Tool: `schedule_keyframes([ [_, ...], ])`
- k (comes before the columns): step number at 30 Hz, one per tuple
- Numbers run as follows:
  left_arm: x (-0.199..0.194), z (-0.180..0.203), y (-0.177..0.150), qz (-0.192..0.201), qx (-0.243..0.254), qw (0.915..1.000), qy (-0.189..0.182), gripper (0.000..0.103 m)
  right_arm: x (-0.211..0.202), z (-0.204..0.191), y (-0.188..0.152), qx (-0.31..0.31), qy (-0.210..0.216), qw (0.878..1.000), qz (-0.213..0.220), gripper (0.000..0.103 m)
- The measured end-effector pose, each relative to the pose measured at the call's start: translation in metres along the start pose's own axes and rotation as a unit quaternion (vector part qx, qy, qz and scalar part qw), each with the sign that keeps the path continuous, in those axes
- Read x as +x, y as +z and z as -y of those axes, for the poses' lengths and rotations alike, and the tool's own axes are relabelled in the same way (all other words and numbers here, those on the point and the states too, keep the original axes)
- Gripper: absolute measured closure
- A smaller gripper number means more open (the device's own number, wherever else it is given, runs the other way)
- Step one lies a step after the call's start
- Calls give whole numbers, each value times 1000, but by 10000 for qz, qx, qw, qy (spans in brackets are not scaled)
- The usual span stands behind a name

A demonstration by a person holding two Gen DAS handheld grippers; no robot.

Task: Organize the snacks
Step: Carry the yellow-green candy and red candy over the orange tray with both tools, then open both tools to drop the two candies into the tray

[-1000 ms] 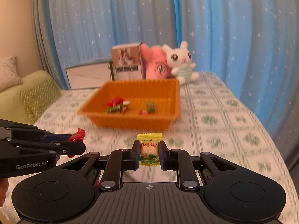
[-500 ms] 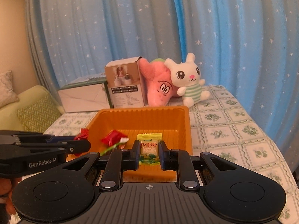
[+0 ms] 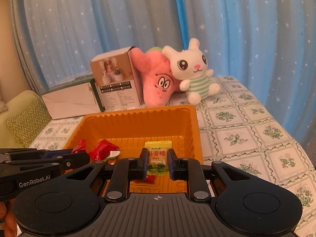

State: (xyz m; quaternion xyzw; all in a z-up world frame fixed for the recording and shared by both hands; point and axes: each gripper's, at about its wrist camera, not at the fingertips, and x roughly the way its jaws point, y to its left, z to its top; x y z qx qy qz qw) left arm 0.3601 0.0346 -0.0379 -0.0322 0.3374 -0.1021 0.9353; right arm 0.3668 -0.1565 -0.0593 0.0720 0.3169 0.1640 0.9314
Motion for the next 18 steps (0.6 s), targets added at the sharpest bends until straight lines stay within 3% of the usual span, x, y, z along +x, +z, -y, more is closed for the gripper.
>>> schedule_keyframes([
  [6, 12, -3, -1, -12, 71, 9999, 152, 79, 10, 0, -1, 14, 7, 10000, -77, 82],
  [18, 3, -23, -3, -28, -236, 9991, 346, 79, 9, 0, 0, 95, 73, 9999, -73, 82],
])
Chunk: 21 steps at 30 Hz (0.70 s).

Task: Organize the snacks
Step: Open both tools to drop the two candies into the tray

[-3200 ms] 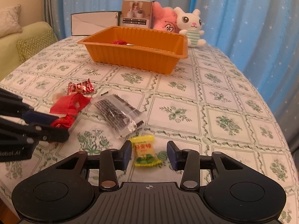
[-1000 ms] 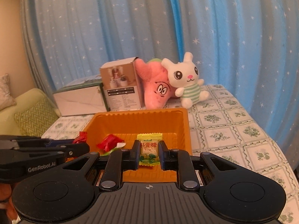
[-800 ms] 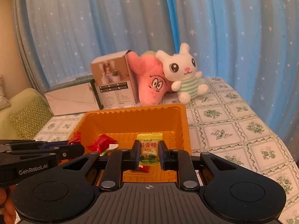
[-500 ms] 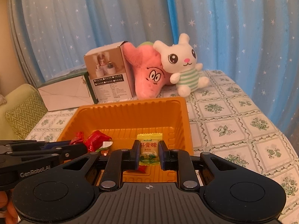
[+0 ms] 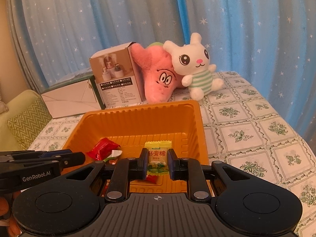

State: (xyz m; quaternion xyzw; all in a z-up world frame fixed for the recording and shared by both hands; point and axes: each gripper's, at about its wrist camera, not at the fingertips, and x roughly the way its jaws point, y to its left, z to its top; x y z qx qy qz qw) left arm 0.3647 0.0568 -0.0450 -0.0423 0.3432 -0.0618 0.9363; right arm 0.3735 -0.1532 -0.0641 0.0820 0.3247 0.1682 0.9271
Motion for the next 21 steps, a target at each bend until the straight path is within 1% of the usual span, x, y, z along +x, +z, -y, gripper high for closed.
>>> schedule_keyframes([
  [6, -4, -1, 1, 48, -6, 10000, 0, 79, 1, -1, 0, 46, 107, 9999, 24, 82],
  [9, -3, 0, 0, 19, 12, 10000, 35, 79, 0, 2, 2, 140, 142, 9997, 135, 82],
  [10, -3, 0, 0, 12, 22, 10000, 46, 79, -1, 2, 2, 171, 108, 9996, 191, 78],
  [11, -3, 0, 0, 4, 32, 10000, 62, 79, -3, 3, 3, 191, 56, 9995, 252, 62],
  [13, -2, 0, -1, -11, 51, 9999, 101, 78, -6, 5, 4, 228, -11, 9991, 349, 45],
  [21, -4, 1, -2, -37, 75, 9999, 125, 77, -10, 11, 6, 300, -142, 9985, 432, 45],
])
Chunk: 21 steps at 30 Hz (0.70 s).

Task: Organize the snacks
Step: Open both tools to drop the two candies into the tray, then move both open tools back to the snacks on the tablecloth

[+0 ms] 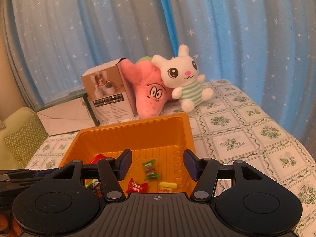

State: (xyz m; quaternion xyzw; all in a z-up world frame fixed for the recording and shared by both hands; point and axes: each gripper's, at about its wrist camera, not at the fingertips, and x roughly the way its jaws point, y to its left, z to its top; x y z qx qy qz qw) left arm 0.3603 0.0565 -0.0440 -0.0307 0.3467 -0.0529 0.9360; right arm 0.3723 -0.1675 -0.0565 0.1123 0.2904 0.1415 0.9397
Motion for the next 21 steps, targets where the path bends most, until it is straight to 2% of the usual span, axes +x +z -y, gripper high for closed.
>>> schedule_keyframes([
  [21, -19, 4, -11, 19, 95, 9999, 131, 77, -23, -6, -10, -448, -235, 9986, 152, 45],
])
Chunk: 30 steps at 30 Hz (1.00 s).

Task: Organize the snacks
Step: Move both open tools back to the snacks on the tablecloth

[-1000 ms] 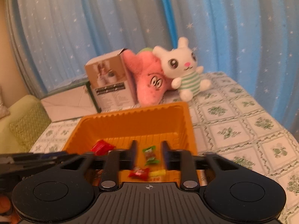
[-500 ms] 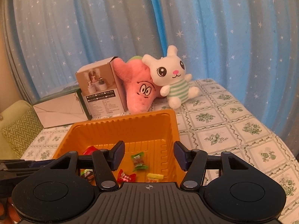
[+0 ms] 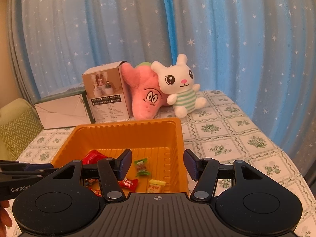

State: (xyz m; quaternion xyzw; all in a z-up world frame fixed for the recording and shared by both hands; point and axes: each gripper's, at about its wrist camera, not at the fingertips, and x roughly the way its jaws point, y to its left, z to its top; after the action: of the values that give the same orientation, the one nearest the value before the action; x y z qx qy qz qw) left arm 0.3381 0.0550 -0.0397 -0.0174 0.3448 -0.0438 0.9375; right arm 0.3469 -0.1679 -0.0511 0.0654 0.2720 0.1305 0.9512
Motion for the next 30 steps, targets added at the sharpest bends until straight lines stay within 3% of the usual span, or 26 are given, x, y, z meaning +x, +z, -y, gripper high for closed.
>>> schedule_keyframes([
  [14, -55, 16, -37, 162, 36, 9999, -46, 77, -55, 7, -20, 75, -13, 10000, 29, 45],
  [30, -122, 34, -118, 79, -184, 9998, -74, 77, -128, 12, -94, 23, 27, 9993, -372, 45],
])
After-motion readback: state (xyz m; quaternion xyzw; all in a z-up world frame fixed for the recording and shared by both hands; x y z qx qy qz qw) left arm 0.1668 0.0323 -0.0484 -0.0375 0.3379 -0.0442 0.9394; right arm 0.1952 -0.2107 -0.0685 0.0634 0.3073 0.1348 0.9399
